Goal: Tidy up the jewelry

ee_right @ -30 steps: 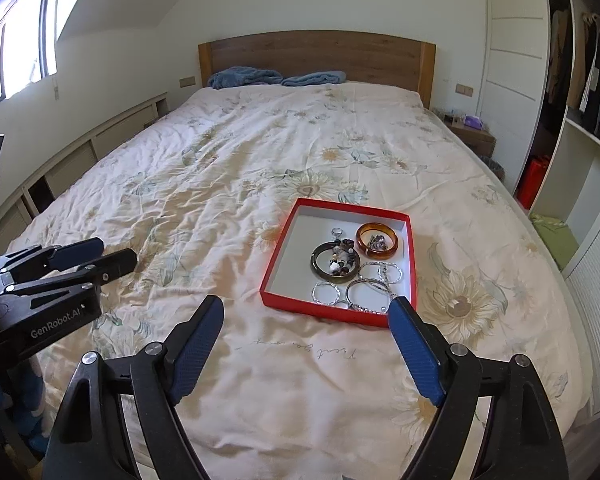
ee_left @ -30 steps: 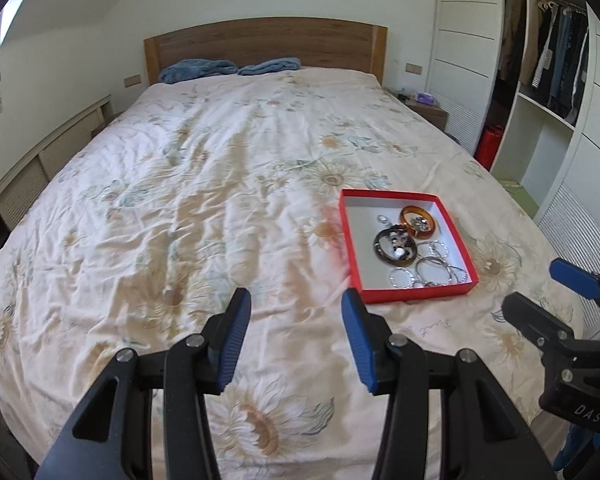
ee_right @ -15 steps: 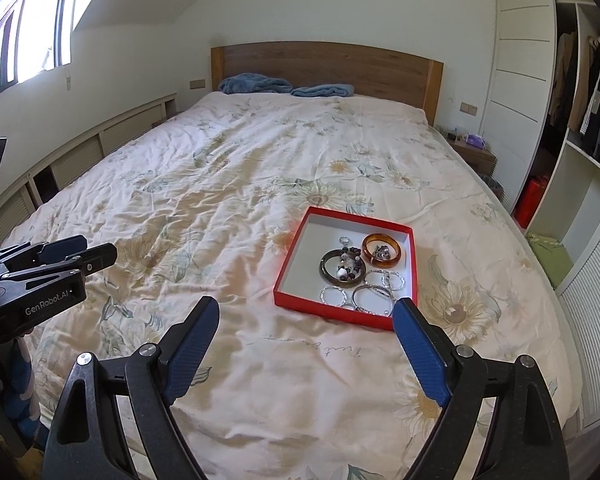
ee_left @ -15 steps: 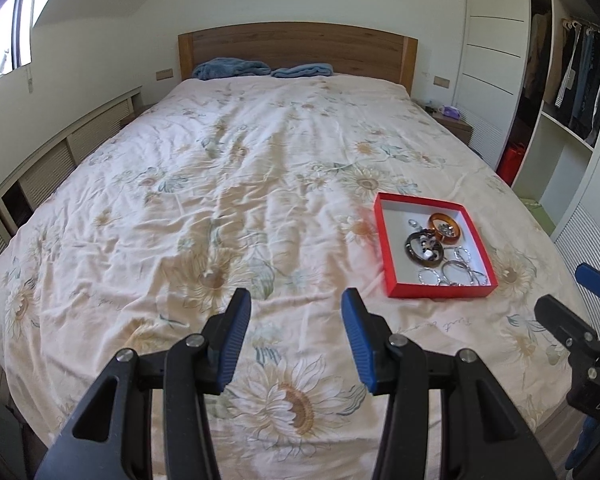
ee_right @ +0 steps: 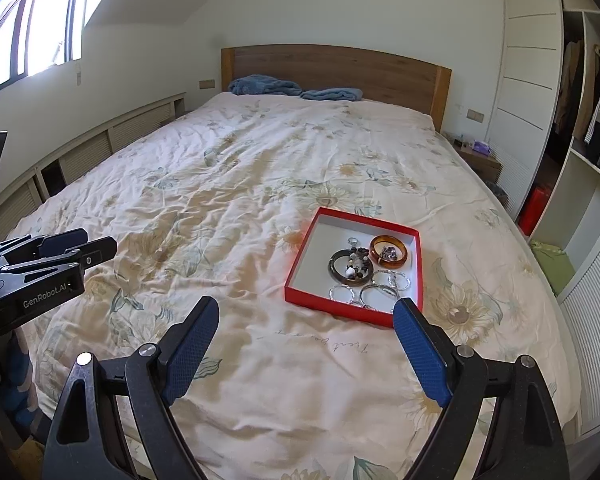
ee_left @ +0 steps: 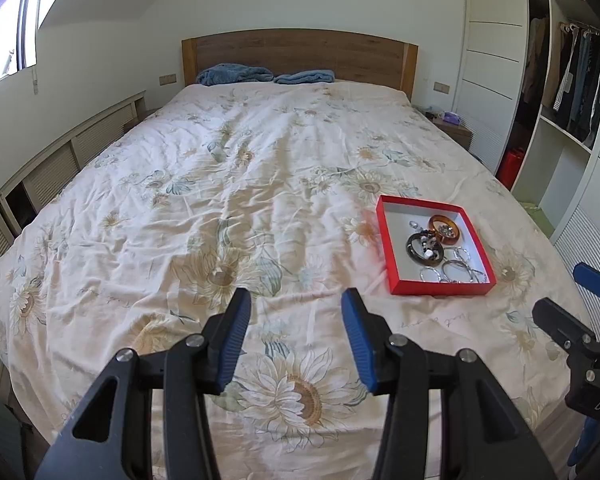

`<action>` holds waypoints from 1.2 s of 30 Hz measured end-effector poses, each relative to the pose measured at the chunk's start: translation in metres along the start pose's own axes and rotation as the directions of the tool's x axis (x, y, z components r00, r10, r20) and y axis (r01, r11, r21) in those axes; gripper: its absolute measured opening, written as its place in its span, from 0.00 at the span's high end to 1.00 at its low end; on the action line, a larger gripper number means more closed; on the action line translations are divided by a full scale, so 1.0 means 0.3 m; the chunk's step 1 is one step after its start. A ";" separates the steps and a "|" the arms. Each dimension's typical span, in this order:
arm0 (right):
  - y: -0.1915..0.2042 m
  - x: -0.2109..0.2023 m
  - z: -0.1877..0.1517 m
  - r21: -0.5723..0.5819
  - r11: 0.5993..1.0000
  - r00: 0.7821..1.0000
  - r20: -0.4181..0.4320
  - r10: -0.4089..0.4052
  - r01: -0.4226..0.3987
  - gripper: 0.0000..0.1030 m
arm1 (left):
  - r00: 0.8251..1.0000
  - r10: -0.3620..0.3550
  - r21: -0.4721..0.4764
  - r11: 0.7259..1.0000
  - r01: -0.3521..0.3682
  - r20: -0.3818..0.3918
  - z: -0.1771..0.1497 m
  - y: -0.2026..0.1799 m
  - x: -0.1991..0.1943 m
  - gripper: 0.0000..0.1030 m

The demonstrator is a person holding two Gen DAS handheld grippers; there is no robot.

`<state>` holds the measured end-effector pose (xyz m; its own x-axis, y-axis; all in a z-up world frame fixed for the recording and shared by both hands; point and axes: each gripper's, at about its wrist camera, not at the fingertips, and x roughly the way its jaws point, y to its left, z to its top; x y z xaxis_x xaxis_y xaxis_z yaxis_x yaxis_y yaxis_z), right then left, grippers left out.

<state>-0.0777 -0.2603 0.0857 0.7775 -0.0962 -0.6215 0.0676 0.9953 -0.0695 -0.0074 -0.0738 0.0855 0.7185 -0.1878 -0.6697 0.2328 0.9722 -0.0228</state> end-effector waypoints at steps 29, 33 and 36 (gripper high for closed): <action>0.009 -0.003 -0.044 -0.016 1.000 1.000 -0.018 0.017 -0.017 0.14 | 1.000 -0.015 -0.008 1.000 0.015 -0.016 -0.058 0.007 0.002 0.56; 0.006 0.004 -0.055 -0.013 1.000 1.000 -0.024 0.017 -0.017 0.14 | 1.000 -0.014 -0.006 1.000 0.014 -0.018 -0.064 0.003 0.004 0.56; 0.003 0.010 -0.059 -0.009 1.000 0.999 -0.029 0.016 -0.016 0.14 | 1.000 -0.013 -0.009 1.000 0.013 -0.018 -0.065 0.003 0.005 0.56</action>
<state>-0.0863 -0.2600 0.0698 0.7600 -0.0808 -0.6449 0.0494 0.9966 -0.0666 -0.0188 -0.0706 0.0700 0.7035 -0.1976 -0.6826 0.2359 0.9710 -0.0379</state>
